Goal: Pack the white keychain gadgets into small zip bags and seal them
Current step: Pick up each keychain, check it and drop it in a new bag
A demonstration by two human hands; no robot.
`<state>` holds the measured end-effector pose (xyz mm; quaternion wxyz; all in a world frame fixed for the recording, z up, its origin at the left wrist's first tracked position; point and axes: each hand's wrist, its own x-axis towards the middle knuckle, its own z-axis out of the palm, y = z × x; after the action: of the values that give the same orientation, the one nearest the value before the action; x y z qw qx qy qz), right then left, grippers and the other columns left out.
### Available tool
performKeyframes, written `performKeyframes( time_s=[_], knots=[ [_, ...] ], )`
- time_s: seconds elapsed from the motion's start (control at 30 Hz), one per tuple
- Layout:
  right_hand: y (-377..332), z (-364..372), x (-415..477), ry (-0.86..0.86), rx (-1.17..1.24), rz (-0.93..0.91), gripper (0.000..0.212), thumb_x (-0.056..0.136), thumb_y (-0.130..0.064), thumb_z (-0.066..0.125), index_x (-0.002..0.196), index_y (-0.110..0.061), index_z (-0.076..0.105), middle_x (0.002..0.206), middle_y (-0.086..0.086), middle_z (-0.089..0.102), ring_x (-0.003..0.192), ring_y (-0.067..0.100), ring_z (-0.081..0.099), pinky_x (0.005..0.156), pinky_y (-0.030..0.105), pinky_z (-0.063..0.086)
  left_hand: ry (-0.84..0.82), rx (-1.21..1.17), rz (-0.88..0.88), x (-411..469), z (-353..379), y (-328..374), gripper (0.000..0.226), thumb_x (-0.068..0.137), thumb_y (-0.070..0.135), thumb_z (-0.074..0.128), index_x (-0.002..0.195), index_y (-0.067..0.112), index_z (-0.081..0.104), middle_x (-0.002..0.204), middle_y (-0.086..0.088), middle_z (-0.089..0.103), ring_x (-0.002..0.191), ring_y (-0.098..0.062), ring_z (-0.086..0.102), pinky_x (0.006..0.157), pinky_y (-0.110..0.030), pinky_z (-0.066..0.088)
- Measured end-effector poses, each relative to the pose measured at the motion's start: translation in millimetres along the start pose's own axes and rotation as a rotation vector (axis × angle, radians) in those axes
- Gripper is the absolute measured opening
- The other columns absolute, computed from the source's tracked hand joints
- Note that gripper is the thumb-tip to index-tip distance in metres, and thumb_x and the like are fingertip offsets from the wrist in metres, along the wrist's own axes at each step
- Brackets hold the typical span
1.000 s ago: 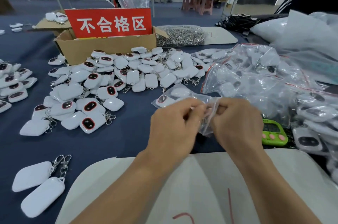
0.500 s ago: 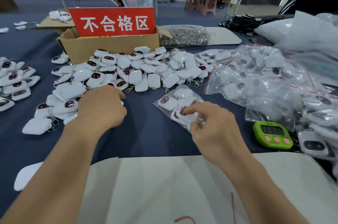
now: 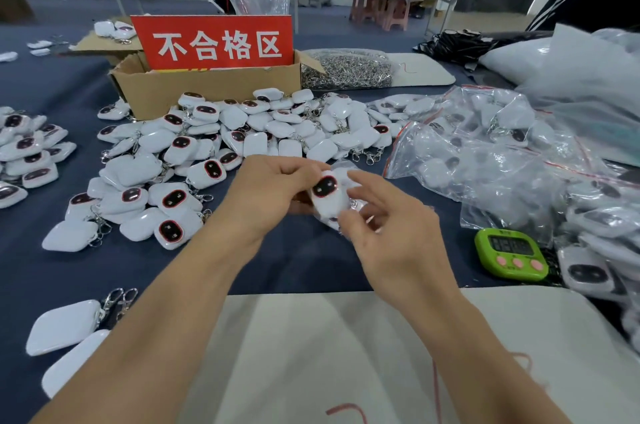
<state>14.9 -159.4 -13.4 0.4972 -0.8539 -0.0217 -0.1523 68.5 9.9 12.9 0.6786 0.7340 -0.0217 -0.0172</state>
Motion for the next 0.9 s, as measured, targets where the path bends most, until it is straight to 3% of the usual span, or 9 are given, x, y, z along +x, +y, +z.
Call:
performKeyframes(
  time_s=[0.07, 0.2, 0.33, 0.5, 0.7, 0.9],
  knots=[
    [-4, 3, 1, -0.107, 0.165, 0.13, 0.036, 0.093, -0.024, 0.072, 0.124, -0.042, 0.066, 0.092, -0.017, 0.076, 0.077, 0.006, 0.07, 0.076, 0.02, 0.055, -0.031, -0.148, 0.003, -4, 6, -3, 0.015, 0.088, 0.016, 0.074, 0.077, 0.018, 0.084, 0.082, -0.011, 0.078, 0.067, -0.02, 0.072, 0.058, -0.025, 0.058],
    [-9, 4, 2, -0.149, 0.248, 0.161, 0.015, 0.096, -0.019, 0.067, 0.1, -0.033, 0.072, 0.057, 0.002, 0.068, 0.044, 0.008, 0.053, 0.051, 0.019, 0.045, -0.006, -0.252, 0.01, -7, 11, -11, 0.02, 0.068, 0.032, 0.08, 0.075, 0.013, 0.083, 0.077, -0.012, 0.077, 0.064, -0.018, 0.07, 0.057, -0.025, 0.056],
    [-10, 4, 4, -0.138, 0.359, 0.258, 0.014, 0.096, -0.016, 0.067, 0.087, -0.025, 0.074, 0.057, 0.008, 0.067, 0.045, 0.012, 0.05, 0.048, 0.02, 0.044, -0.053, -0.277, 0.032, -8, 14, -13, 0.027, 0.065, 0.035, 0.083, 0.081, 0.013, 0.083, 0.083, -0.011, 0.077, 0.072, -0.018, 0.07, 0.066, -0.027, 0.058],
    [-9, -2, 8, -0.141, 0.547, 0.35, 0.023, 0.098, -0.006, 0.062, 0.08, -0.018, 0.07, 0.065, 0.004, 0.07, 0.053, 0.022, 0.058, 0.048, 0.027, 0.046, -0.118, -0.216, 0.092, -10, 12, -14, 0.024, 0.065, 0.016, 0.082, 0.089, 0.016, 0.083, 0.091, -0.013, 0.079, 0.084, -0.02, 0.076, 0.078, -0.027, 0.06],
    [-10, -7, 10, -0.23, 0.656, 0.406, 0.02, 0.102, -0.003, 0.056, 0.087, -0.007, 0.069, 0.07, 0.007, 0.071, 0.054, 0.023, 0.059, 0.047, 0.026, 0.043, -0.189, -0.207, 0.099, -11, 12, -13, 0.027, 0.067, 0.011, 0.081, 0.093, 0.016, 0.083, 0.094, -0.011, 0.08, 0.087, -0.017, 0.076, 0.076, -0.021, 0.057],
    [-8, -3, 9, -0.2, 0.593, 0.399, 0.029, 0.101, -0.005, 0.06, 0.074, -0.012, 0.069, 0.071, 0.013, 0.072, 0.051, 0.022, 0.06, 0.045, 0.025, 0.043, -0.219, -0.189, 0.09, -13, 7, -13, 0.029, 0.066, 0.007, 0.081, 0.093, 0.017, 0.083, 0.094, -0.01, 0.08, 0.088, -0.016, 0.076, 0.077, -0.021, 0.057]
  ],
)
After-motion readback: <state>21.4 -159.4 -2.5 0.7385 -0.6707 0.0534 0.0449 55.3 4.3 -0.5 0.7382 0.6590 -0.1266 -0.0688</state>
